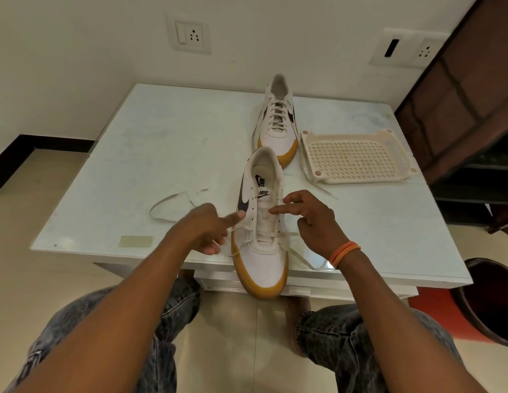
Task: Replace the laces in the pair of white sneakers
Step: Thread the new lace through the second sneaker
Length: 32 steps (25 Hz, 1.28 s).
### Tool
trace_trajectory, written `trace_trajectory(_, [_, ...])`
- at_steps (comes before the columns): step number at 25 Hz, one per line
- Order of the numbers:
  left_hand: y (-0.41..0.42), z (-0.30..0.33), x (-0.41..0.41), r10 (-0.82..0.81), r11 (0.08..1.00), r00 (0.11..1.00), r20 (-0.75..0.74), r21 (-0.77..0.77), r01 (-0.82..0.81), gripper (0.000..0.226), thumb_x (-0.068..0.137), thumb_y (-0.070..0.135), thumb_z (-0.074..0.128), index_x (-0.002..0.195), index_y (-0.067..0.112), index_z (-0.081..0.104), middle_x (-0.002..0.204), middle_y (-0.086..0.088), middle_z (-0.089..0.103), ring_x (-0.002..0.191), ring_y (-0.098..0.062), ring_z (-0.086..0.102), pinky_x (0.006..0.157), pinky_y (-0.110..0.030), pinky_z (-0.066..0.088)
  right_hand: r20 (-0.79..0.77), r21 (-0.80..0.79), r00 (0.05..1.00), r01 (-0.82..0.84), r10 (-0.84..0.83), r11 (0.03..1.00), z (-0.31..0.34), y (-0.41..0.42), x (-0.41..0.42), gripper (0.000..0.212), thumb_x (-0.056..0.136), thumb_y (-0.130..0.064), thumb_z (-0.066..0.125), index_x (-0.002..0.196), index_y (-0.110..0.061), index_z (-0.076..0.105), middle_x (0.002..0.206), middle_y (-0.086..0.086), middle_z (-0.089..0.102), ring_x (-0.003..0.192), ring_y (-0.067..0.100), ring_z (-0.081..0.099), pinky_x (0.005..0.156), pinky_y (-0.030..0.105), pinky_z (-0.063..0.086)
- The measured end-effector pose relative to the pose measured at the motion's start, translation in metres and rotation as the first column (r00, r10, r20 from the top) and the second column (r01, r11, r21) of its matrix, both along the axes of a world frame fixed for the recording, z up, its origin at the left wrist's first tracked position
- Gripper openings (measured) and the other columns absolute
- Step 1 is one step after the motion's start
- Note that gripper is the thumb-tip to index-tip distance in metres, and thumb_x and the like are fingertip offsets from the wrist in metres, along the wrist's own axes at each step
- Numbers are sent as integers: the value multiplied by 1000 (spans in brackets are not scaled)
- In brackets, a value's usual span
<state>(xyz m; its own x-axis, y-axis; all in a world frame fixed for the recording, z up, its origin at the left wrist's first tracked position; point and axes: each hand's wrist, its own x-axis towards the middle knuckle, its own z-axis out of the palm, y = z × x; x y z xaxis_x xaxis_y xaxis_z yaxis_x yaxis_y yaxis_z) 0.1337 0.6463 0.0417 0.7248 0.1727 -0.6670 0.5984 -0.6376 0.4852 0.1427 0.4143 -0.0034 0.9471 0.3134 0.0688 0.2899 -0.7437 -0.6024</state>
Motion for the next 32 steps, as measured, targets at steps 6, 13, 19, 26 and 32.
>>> trace_trajectory(6, [-23, 2, -8, 205, 920, 979, 9, -342, -189, 29, 84, 23, 74, 96, -2, 66, 82, -12, 67, 61, -19, 61, 50, -27, 56, -56, 60, 998, 5, -1, 998, 1, 0, 3, 89, 67, 17, 36, 97, -63, 60, 103, -16, 50, 108, 10, 52, 93, 53, 45])
trace_trajectory(13, [5, 12, 13, 378, 919, 833, 405, -277, -283, 11, 90, 11, 66, 79, 8, 66, 82, -9, 68, 60, -17, 63, 56, -30, 56, -54, 31, 999, -8, 9, 999, 8, -6, 6, 99, 62, 21, 32, 88, -70, 58, 106, -20, 53, 109, 8, 53, 93, 53, 44])
trace_trajectory(19, [20, 5, 17, 157, 988, 970, 188, -17, -156, 44, 90, 48, 62, 92, 4, 64, 85, -11, 70, 63, -22, 69, 50, -28, 56, -105, 106, 994, -6, 17, 994, 9, -7, 7, 92, 65, 21, 33, 89, -62, 64, 109, -15, 57, 113, 8, 52, 98, 47, 45])
trace_trajectory(26, [-20, 0, 3, -70, 991, 996, -63, -117, 62, 45, 84, 47, 68, 85, 2, 70, 71, -7, 71, 48, -10, 61, 41, -16, 44, -118, 157, 993, -2, 21, 988, 9, -7, 6, 75, 69, 21, 36, 99, -37, 73, 109, -11, 59, 110, -1, 51, 92, 9, 39])
trace_trajectory(32, [-19, 2, 6, 140, 959, 989, 49, -257, -123, 28, 79, 24, 78, 93, 1, 68, 76, -9, 71, 46, -10, 60, 40, -17, 47, -129, 163, 992, 12, 9, 986, 11, -5, 6, 74, 70, 21, 38, 98, -38, 73, 107, -9, 58, 109, 1, 52, 92, 9, 39])
